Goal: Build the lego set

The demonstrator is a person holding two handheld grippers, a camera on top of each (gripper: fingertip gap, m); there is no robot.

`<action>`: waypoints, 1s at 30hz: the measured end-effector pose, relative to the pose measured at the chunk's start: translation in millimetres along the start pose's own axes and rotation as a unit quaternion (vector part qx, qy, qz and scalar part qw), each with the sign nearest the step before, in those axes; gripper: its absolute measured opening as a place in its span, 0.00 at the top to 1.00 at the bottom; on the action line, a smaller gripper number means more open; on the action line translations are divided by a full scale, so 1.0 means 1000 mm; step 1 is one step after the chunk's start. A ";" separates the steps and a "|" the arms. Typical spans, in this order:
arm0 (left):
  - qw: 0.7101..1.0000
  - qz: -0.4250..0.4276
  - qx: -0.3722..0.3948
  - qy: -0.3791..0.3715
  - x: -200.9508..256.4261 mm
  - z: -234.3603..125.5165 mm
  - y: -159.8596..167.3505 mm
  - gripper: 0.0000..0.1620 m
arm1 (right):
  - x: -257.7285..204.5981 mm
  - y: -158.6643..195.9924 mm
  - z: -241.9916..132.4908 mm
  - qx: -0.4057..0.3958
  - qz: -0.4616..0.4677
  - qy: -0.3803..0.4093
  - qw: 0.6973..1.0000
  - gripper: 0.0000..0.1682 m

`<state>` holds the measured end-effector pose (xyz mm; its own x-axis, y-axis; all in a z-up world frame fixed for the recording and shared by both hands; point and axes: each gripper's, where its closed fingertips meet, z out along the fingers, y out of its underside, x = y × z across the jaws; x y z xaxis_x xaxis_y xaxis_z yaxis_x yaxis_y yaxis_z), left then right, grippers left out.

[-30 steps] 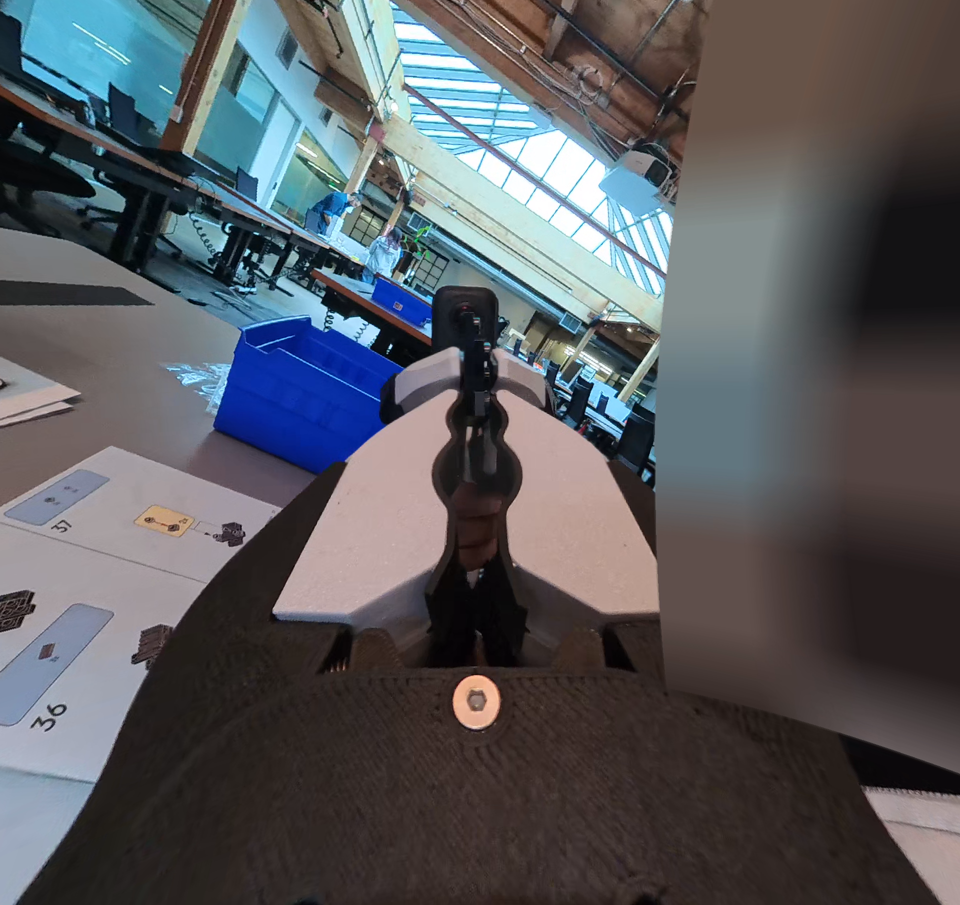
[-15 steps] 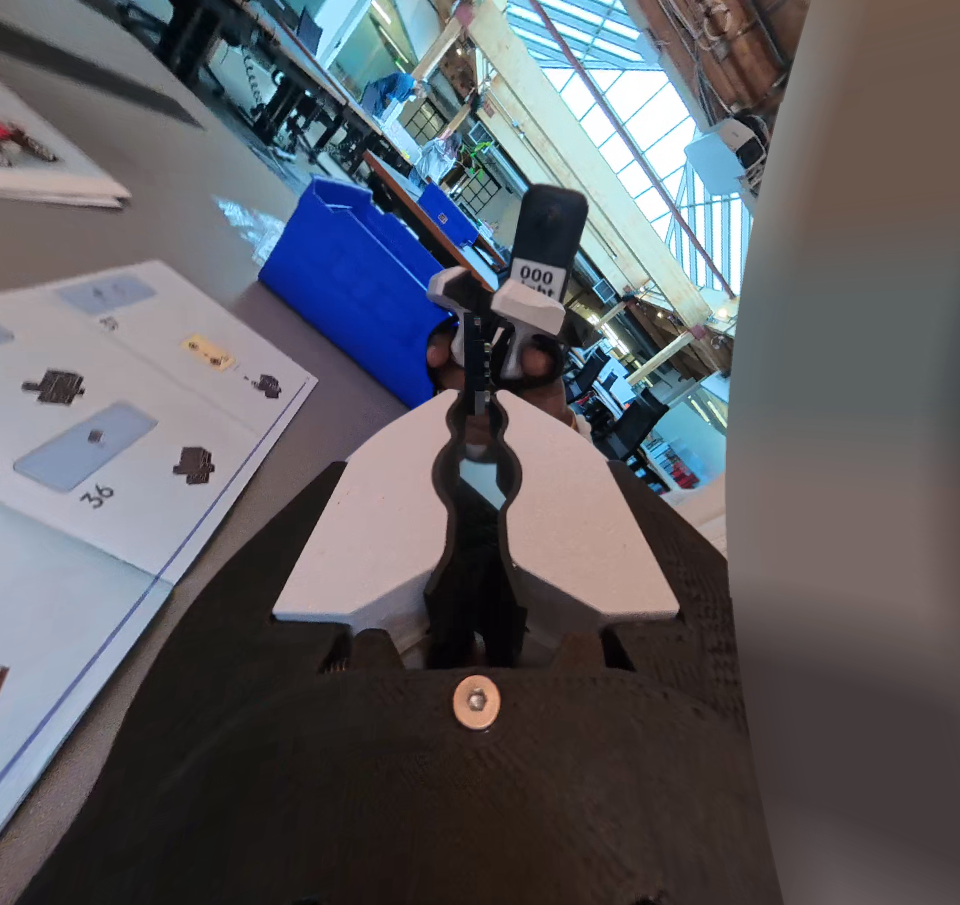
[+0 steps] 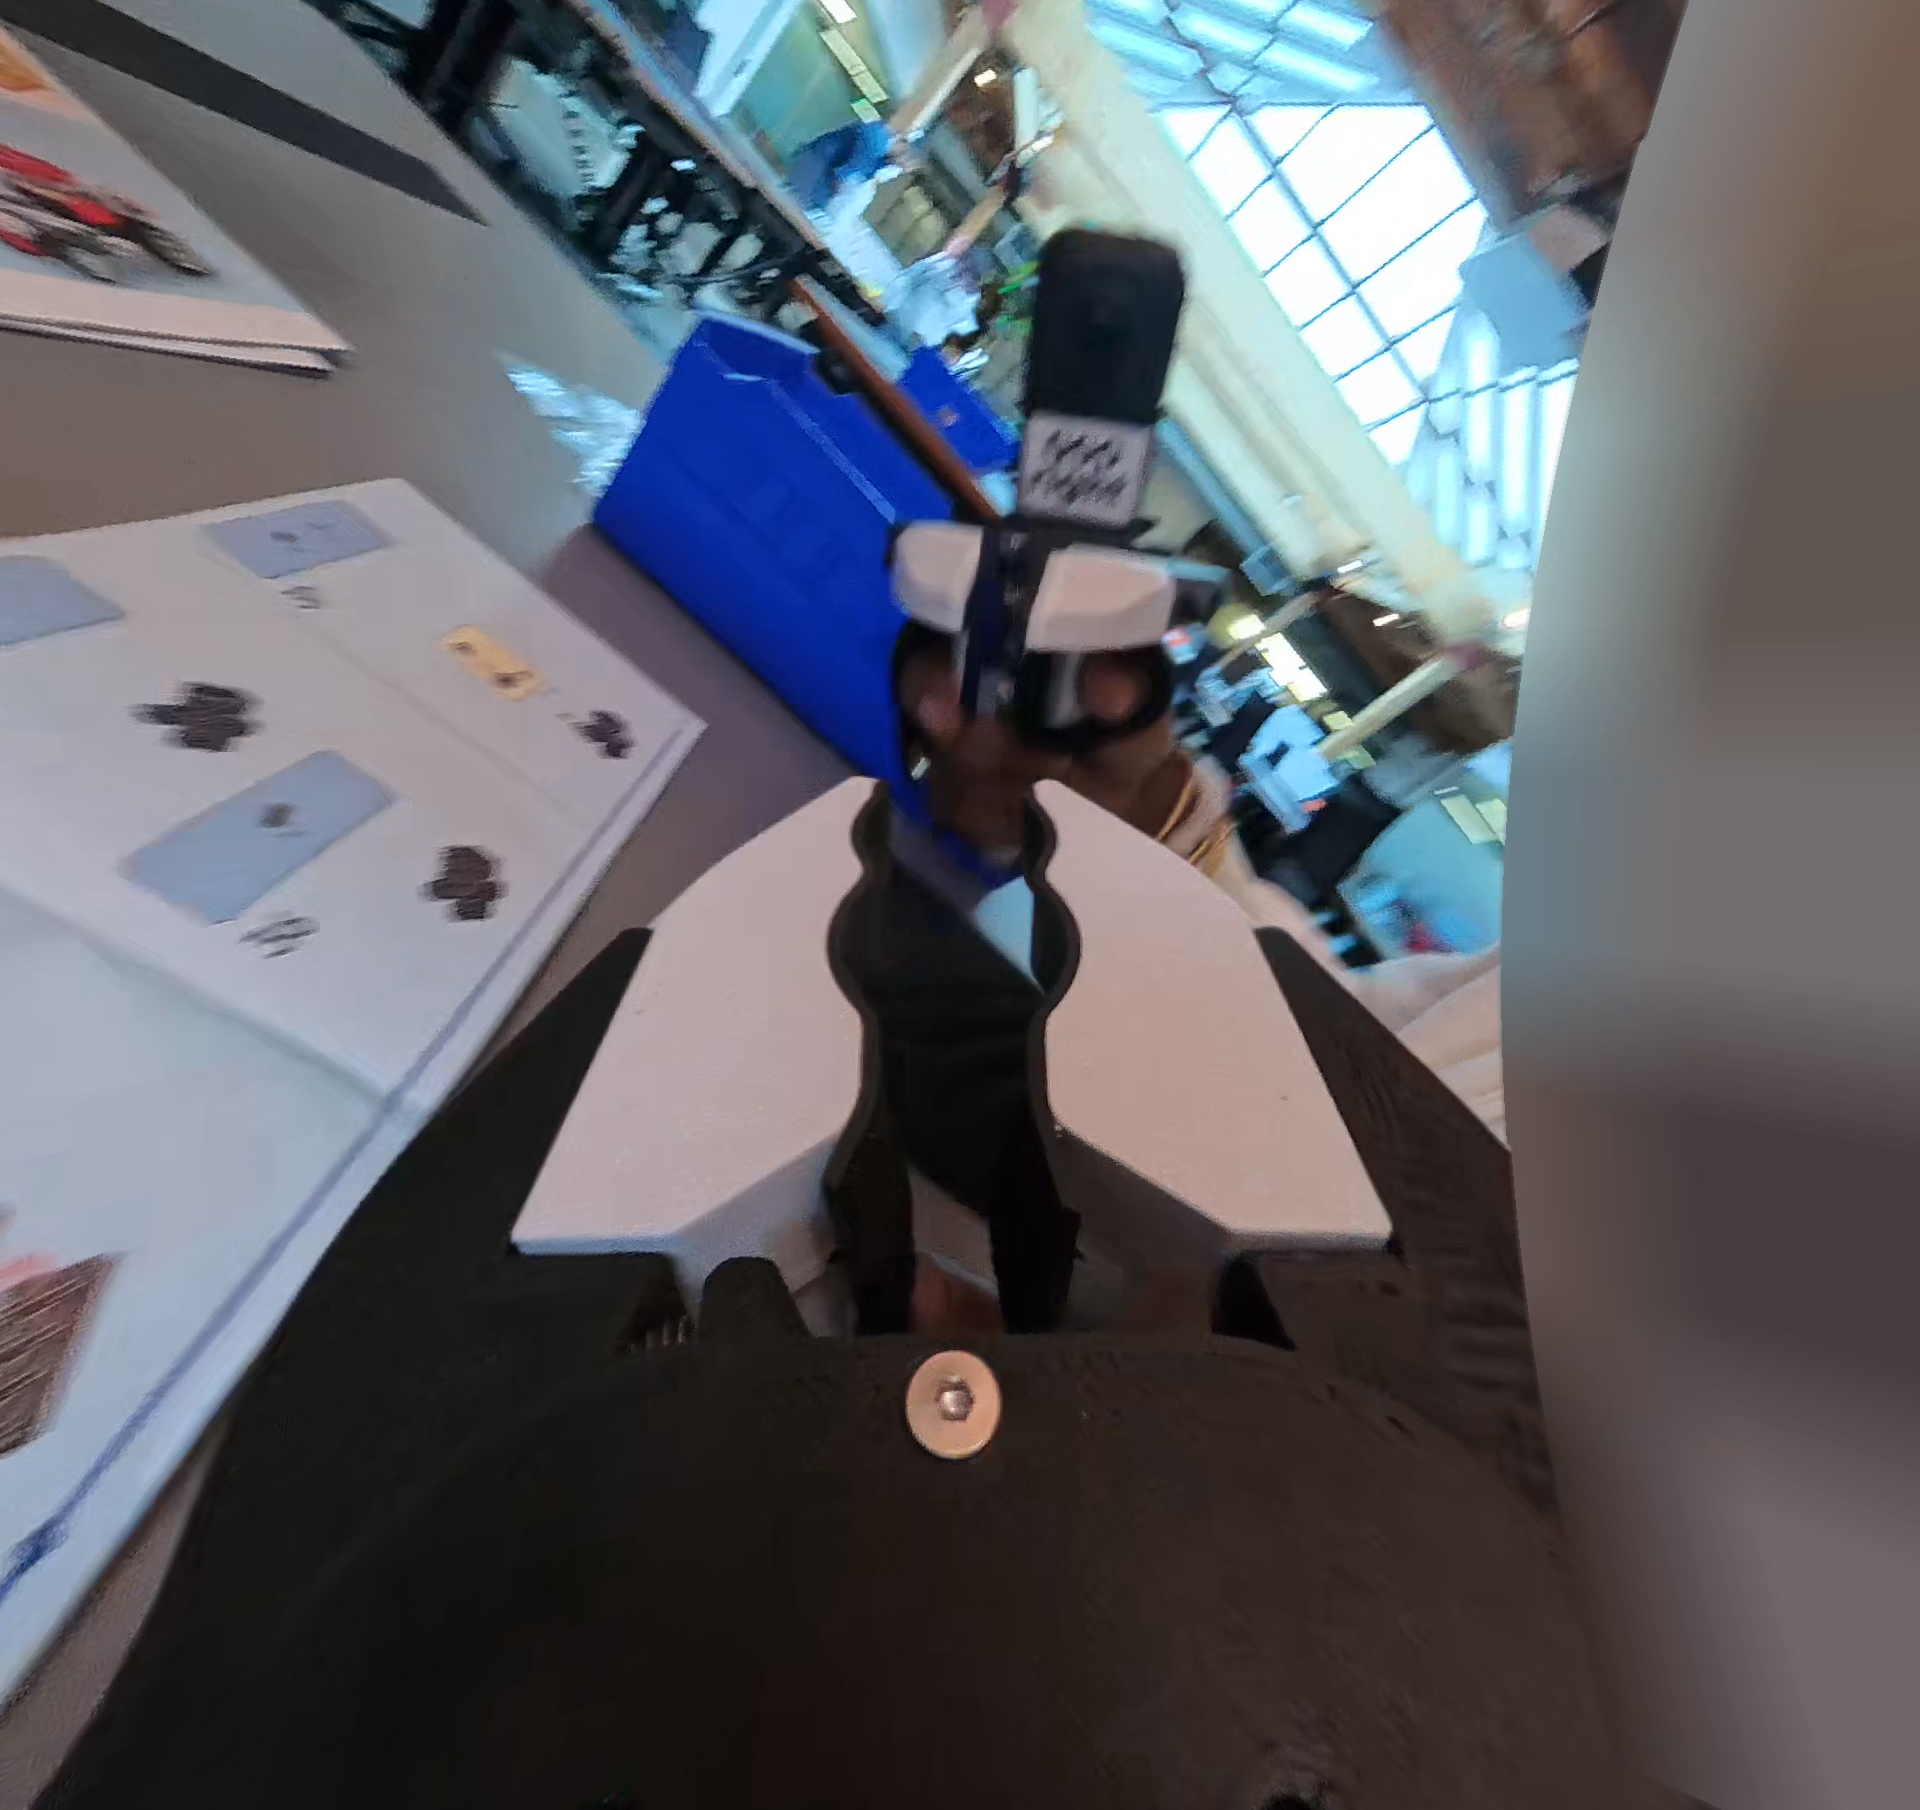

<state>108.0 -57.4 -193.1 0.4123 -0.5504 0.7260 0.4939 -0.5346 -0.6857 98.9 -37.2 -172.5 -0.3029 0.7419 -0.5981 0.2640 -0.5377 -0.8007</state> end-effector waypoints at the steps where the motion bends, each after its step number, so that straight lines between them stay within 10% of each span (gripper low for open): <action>1: 0.999 0.023 -0.008 -0.028 -0.006 -0.006 0.000 0.82 | 0.008 0.000 -0.005 -0.044 -0.028 0.020 0.998 0.95; 5: 0.983 0.123 -0.058 -0.122 -0.025 -0.025 -0.001 0.78 | 0.064 0.027 -0.017 -0.322 -0.115 0.109 0.933 0.95; 11: 0.961 0.175 -0.117 -0.181 -0.050 -0.031 0.004 0.77 | 0.090 0.073 -0.007 -0.553 -0.102 -0.002 0.827 0.95; 17: 0.966 0.160 -0.121 -0.161 -0.050 -0.030 0.008 0.77 | 0.108 0.079 0.001 -0.604 -0.087 0.003 0.792 0.91; 22: 0.969 0.153 -0.113 -0.156 -0.049 -0.032 0.007 0.78 | 0.115 0.057 0.001 -0.556 -0.160 0.067 0.813 0.73; 30: 0.973 0.142 -0.111 -0.141 -0.049 -0.032 0.008 0.78 | 0.109 0.076 -0.015 -0.424 -0.272 0.202 0.840 0.74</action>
<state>67.5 -55.5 -236.0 0.7177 -0.5143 0.4696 0.1642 -0.5303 -0.8318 100.2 8.5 -298.2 -0.3010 0.9525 0.0458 0.7962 0.2774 -0.5376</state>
